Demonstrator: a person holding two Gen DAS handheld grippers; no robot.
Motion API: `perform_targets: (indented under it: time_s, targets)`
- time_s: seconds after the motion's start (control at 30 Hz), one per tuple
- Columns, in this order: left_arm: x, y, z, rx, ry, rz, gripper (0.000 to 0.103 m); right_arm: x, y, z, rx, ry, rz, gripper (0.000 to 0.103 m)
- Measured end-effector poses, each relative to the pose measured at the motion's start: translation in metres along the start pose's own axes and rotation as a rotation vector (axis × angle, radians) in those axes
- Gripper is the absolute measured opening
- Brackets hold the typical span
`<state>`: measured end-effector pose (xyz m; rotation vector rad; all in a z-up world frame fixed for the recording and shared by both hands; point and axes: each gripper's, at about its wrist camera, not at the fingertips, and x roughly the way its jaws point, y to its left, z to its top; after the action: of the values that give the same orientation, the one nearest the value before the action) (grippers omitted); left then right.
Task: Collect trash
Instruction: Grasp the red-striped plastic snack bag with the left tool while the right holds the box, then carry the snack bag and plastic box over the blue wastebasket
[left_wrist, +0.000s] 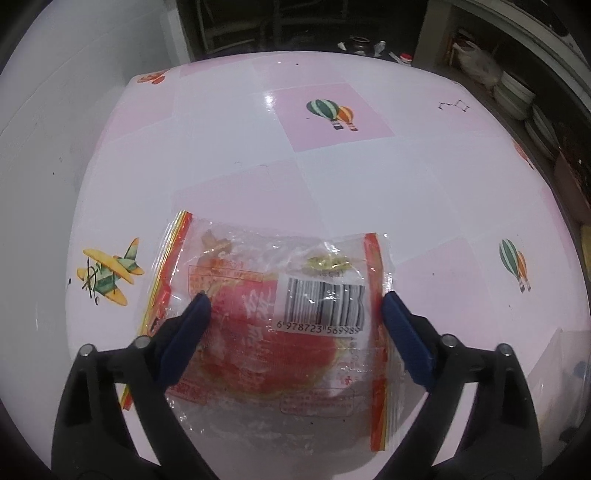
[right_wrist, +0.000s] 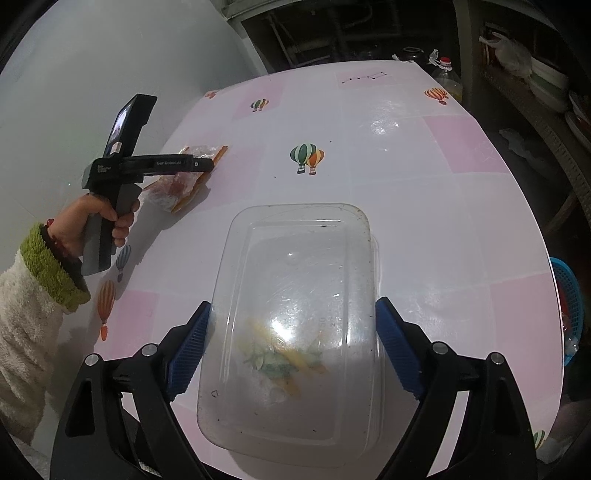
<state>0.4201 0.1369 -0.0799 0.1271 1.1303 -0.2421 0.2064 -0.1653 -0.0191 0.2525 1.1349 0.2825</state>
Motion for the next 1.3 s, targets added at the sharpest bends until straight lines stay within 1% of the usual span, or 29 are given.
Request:
perform_targets:
  time_s: [0.13,0.27,0.33,0.47,0.6,0.77,0.93,1.03,1.13,1.2,1.3]
  targets:
    - [-0.006,-0.005,-0.001,0.015,-0.014,-0.013,0.068,0.000,-0.003,0.001,0.002,-0.002,0.003,0.085]
    - [-0.011,-0.005,-0.004,0.014,-0.026,-0.020,0.055,0.001,-0.003,0.001,0.003,-0.004,0.003,0.085]
    - [-0.014,-0.003,-0.007,0.004,-0.032,-0.037,0.041,0.001,-0.004,0.002,0.003,-0.006,0.004,0.085]
    - [-0.018,-0.001,-0.011,-0.001,-0.035,-0.045,0.030,0.001,-0.006,0.003,0.005,-0.012,0.003,0.085]
    - [-0.027,-0.002,-0.021,0.001,-0.044,-0.052,0.025,0.001,-0.008,0.004,0.013,-0.019,0.006,0.084]
    - [-0.047,-0.011,-0.033,0.017,-0.078,-0.071,0.023,-0.004,-0.016,0.004,0.046,-0.040,0.022,0.083]
    - [-0.081,-0.035,-0.040,0.046,-0.137,-0.136,0.023,-0.023,-0.030,0.005,0.085,-0.105,0.054,0.082]
    - [-0.100,-0.061,-0.040,0.079,-0.154,-0.203,0.023,-0.042,-0.042,0.003,0.119,-0.169,0.059,0.082]
    - [-0.120,-0.101,-0.035,0.147,-0.187,-0.261,0.023,-0.071,-0.065,-0.003,0.170,-0.249,0.046,0.082]
    - [-0.129,-0.126,-0.032,0.176,-0.201,-0.307,0.023,-0.089,-0.081,-0.010,0.203,-0.292,0.024,0.082]
    - [-0.141,-0.181,-0.020,0.242,-0.221,-0.403,0.023,-0.123,-0.116,-0.025,0.273,-0.372,-0.040,0.082]
